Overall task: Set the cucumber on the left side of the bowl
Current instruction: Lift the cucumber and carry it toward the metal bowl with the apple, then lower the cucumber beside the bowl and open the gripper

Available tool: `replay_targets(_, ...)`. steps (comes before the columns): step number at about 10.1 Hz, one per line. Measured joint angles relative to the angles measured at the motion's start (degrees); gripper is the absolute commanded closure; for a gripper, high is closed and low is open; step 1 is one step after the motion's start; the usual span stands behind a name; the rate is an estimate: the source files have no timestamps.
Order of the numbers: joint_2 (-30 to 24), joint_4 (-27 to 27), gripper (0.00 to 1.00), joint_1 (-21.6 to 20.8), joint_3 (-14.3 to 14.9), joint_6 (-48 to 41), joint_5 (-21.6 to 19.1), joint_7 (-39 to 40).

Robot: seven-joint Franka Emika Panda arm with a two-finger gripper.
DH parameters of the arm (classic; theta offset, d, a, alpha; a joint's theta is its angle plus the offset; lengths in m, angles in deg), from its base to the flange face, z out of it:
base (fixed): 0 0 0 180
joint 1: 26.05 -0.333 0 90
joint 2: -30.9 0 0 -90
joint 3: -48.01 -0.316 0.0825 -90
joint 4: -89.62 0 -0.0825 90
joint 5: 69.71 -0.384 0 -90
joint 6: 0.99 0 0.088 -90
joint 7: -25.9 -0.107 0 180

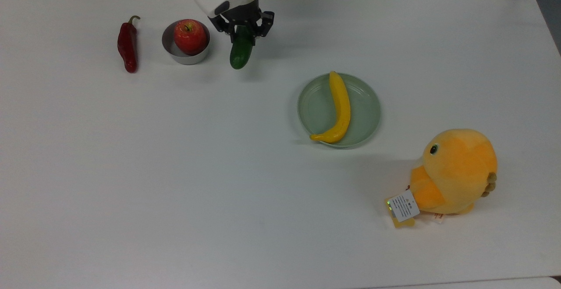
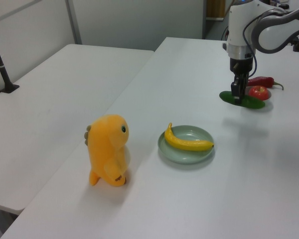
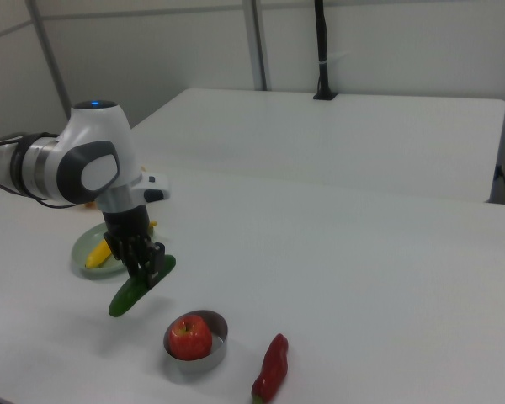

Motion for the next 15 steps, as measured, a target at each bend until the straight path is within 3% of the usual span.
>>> replay_targets(10, 0.2, -3.0, 1.00, 0.9, 2.0, -2.3, 3.6, 6.4)
replay_targets(12, 0.2, -3.6, 0.64, 0.9, 2.1, -2.3, 3.9, 6.5)
replay_targets(13, 0.3, -3.7, 0.33, 1.0, 2.2, -2.3, 3.9, 6.7)
replay_targets(15, 0.4, -3.8, 0.01, 1.0, 2.3, -2.3, 3.9, 6.9)
